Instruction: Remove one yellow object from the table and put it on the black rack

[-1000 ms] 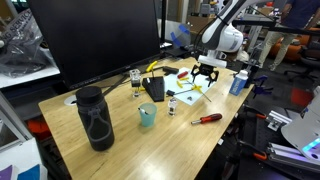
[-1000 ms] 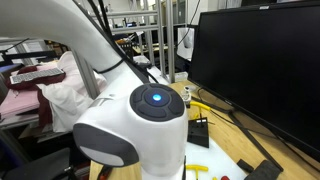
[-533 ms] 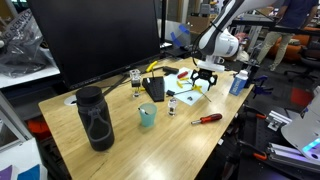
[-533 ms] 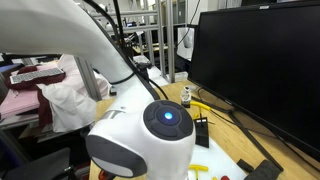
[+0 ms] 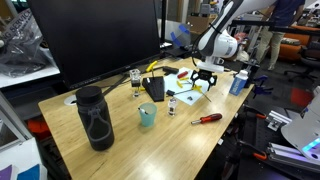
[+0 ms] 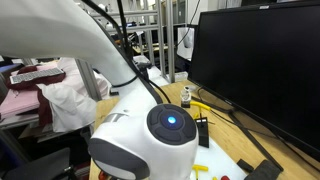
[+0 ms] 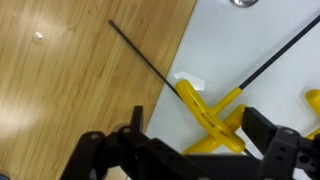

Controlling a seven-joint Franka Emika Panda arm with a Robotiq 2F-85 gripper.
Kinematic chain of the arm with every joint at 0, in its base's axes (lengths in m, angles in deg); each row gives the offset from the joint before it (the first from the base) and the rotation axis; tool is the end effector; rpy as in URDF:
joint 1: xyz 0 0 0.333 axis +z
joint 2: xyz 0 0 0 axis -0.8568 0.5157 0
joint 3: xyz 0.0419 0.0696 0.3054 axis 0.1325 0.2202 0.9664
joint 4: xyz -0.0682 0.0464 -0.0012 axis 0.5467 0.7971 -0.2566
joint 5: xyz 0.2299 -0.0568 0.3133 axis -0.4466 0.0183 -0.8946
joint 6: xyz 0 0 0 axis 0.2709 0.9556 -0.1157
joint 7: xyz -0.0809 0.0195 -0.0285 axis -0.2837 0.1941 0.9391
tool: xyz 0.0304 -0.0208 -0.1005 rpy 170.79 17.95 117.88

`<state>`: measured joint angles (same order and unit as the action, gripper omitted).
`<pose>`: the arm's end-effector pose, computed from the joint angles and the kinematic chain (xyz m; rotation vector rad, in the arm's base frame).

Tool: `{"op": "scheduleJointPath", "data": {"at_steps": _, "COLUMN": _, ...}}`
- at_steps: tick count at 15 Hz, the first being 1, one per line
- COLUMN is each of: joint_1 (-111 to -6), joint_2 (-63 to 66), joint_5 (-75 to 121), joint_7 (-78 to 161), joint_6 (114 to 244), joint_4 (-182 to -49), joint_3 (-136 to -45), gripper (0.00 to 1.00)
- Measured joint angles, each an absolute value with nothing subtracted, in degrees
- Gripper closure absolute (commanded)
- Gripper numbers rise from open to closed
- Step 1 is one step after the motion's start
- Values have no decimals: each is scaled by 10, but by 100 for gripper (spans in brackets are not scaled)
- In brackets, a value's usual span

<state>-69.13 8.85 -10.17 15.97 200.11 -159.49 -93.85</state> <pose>0.4574 -0.1658 0.1429 -2.3817 1.8203 0.1241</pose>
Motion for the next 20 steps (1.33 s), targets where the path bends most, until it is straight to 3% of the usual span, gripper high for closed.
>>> {"op": "scheduleJointPath", "data": {"at_steps": 2, "joint_1": -691, "joint_2": 90, "joint_5": -102, "joint_7": 160, "joint_6": 2001, "joint_4": -1595, "joint_3": -939, "gripper": 16}}
{"op": "scheduleJointPath", "data": {"at_steps": 4, "joint_1": -692, "joint_2": 91, "joint_5": -102, "joint_7": 160, "joint_6": 2001, "joint_4": -1594, "joint_3": -940, "gripper": 39}}
{"op": "scheduleJointPath", "data": {"at_steps": 6, "joint_1": -692, "joint_2": 87, "joint_5": -103, "joint_7": 160, "joint_6": 2001, "joint_4": -1592, "joint_3": -941, "gripper": 54}}
{"op": "scheduleJointPath", "data": {"at_steps": 10, "joint_1": -694, "joint_2": 83, "joint_5": -113, "joint_7": 160, "joint_6": 2001, "joint_4": -1588, "joint_3": -941, "gripper": 60}}
{"op": "scheduleJointPath", "data": {"at_steps": 11, "joint_1": -695, "joint_2": 82, "joint_5": -114, "joint_7": 160, "joint_6": 2001, "joint_4": -1587, "joint_3": -941, "gripper": 55}}
{"op": "scheduleJointPath", "data": {"at_steps": 14, "joint_1": -695, "joint_2": 82, "joint_5": -114, "joint_7": 160, "joint_6": 2001, "joint_4": -1587, "joint_3": -941, "gripper": 54}}
{"op": "scheduleJointPath", "data": {"at_steps": 16, "joint_1": -696, "joint_2": 83, "joint_5": -114, "joint_7": 160, "joint_6": 2001, "joint_4": -1587, "joint_3": -941, "gripper": 79}}
{"op": "scheduleJointPath", "data": {"at_steps": 17, "joint_1": -696, "joint_2": 83, "joint_5": -114, "joint_7": 160, "joint_6": 2001, "joint_4": -1587, "joint_3": -941, "gripper": 80}}
{"op": "scheduleJointPath", "data": {"at_steps": 20, "joint_1": -696, "joint_2": 83, "joint_5": -114, "joint_7": 162, "joint_6": 1999, "joint_4": -1582, "joint_3": -939, "gripper": 96}}
